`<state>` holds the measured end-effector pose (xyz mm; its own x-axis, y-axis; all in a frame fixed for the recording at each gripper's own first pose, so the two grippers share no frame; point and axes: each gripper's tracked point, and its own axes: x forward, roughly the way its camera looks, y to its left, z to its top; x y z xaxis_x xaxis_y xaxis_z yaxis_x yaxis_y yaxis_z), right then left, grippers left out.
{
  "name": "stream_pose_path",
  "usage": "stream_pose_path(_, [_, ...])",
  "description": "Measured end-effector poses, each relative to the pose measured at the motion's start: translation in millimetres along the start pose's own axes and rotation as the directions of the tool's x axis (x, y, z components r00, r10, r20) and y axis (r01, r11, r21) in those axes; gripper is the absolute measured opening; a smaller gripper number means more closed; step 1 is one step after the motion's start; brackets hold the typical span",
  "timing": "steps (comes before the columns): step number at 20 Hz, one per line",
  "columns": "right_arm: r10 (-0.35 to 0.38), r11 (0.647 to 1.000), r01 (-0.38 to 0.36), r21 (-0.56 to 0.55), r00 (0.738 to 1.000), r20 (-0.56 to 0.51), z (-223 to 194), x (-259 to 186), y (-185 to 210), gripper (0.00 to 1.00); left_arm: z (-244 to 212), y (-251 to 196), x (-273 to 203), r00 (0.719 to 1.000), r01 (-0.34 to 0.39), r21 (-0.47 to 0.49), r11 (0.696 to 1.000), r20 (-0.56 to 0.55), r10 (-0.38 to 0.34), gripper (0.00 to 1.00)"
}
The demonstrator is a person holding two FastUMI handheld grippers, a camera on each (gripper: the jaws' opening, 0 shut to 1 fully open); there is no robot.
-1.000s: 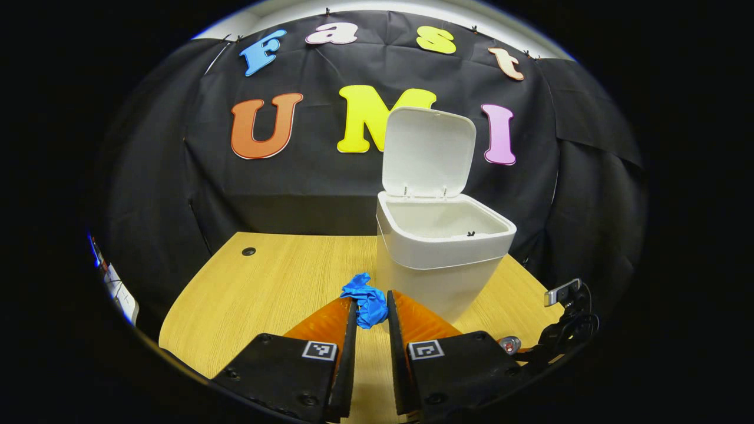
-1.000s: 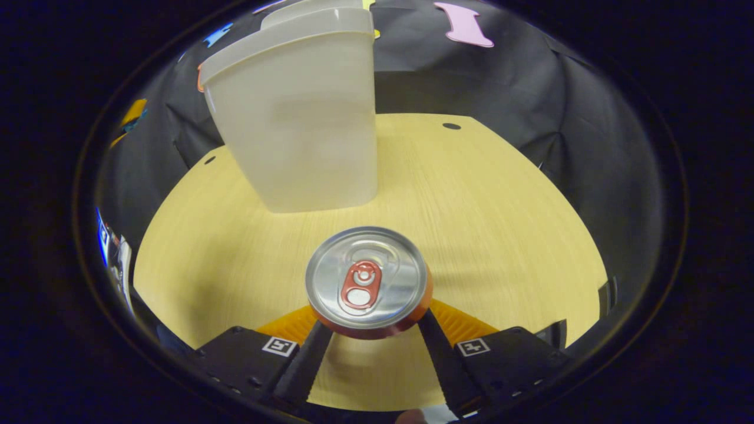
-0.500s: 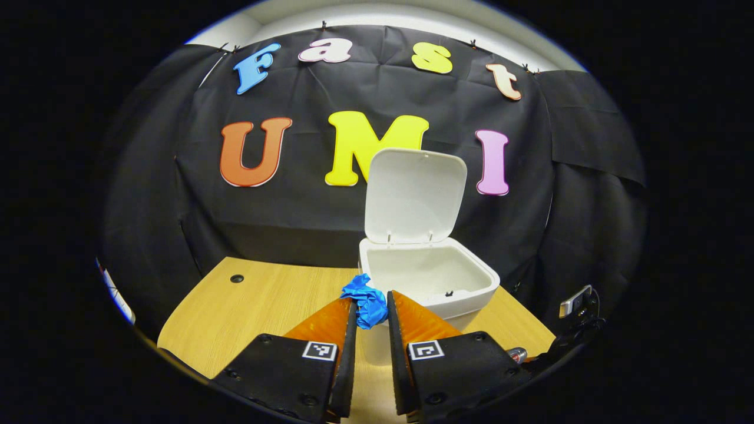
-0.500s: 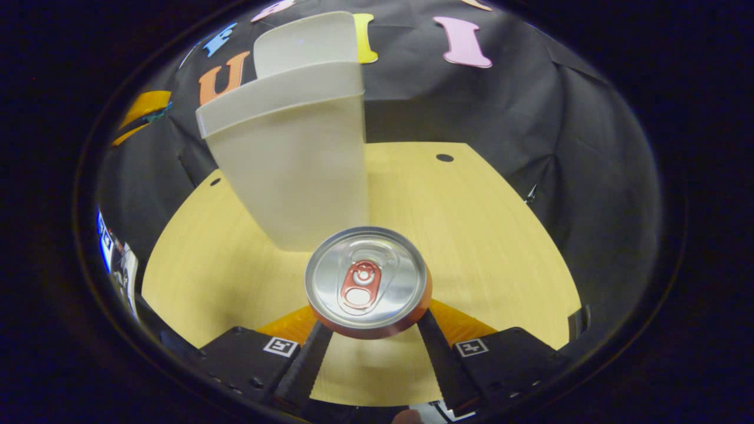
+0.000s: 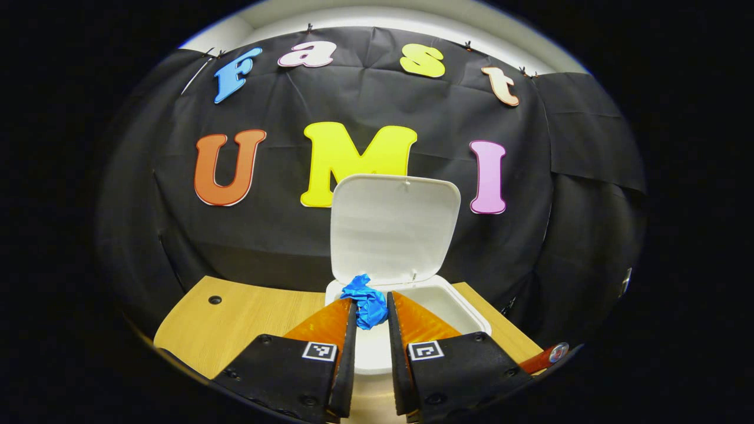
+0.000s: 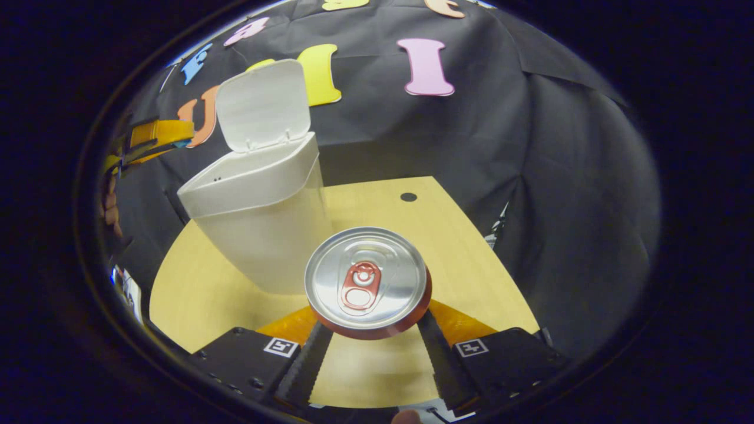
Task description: Press the lid of the desktop garbage bin to open it, pick up the crumpled paper on the desktop and throw it into the bin, then pick up the pop can on the desktop and drop it into the bin, and finally close the garbage bin lid.
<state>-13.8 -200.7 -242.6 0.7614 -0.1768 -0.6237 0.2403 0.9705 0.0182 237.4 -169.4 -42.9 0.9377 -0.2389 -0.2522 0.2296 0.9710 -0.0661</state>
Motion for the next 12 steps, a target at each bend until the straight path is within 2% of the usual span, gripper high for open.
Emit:
stream_pose_path(8, [-0.017, 1.0, 0.017, -0.005, 1.0, -0.001, 11, -1, -14, 0.82, -8, -11, 33, 0.999, 0.0, 0.002, 1.0, -0.033, 0.0, 0.33])
stream_pose_path(12, [-0.014, 1.0, 0.014, -0.003, 1.0, -0.007, 14, 3, -13, 0.81, -11, -12, 35, 0.999, -0.001, 0.023, 1.0, -0.044, 0.002, 0.47])
